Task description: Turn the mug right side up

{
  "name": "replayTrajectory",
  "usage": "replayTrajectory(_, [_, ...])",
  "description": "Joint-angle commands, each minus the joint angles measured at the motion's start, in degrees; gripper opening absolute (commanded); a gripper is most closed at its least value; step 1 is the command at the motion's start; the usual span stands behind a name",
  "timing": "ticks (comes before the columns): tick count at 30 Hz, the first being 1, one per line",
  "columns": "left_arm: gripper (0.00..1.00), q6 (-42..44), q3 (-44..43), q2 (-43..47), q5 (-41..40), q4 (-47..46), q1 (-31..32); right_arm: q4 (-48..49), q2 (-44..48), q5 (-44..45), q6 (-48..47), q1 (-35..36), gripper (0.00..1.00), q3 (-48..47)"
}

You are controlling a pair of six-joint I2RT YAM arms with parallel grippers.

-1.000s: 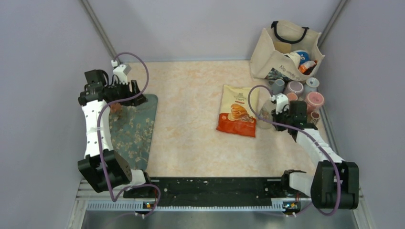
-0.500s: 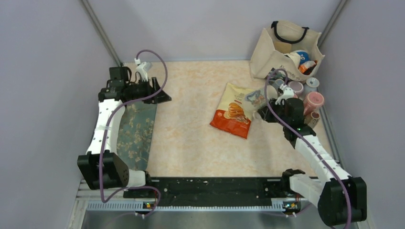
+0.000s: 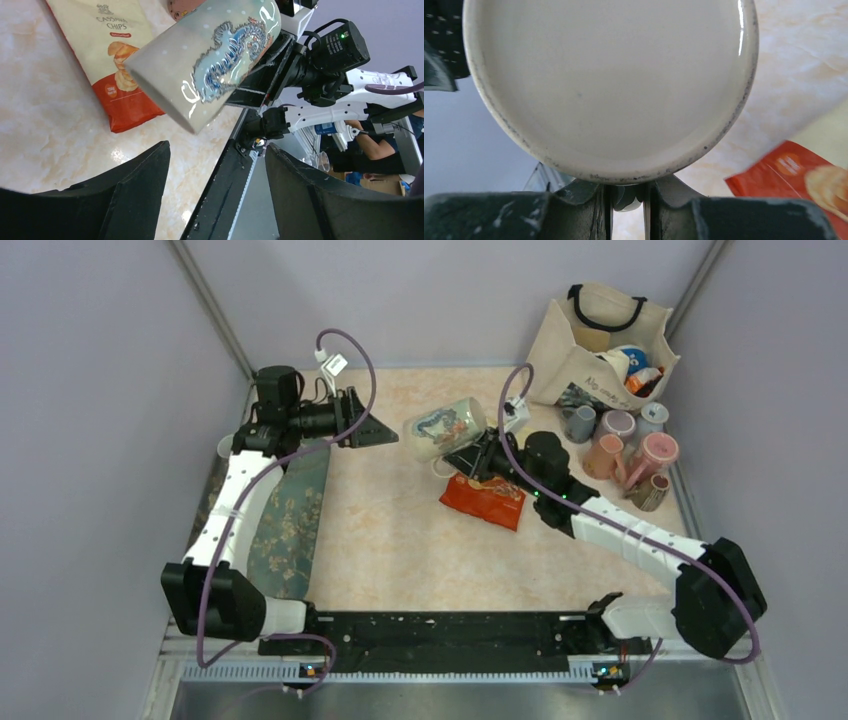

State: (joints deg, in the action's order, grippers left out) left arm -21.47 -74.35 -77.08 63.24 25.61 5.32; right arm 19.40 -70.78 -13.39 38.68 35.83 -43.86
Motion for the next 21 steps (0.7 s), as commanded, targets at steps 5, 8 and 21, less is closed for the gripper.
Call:
replayTrajectory(5, [0.72, -8.5, 2.7, 2.2, 1.5, -9.8, 1.2, 21.7, -4.2, -0.4, 5.1, 4.9, 0.0, -8.6])
replayTrajectory(8, [0.7, -10.4, 2.7, 2.2, 1.5, -11.0, 1.4, 23.1, -5.9, -0.4, 5.9, 6.0, 0.0, -9.6])
replayTrajectory(21, [0.21, -27.9, 7.4, 4.8, 4.9, -33.6, 2.5, 29.1, -16.1, -3.2, 10.6, 10.3, 0.0, -14.8])
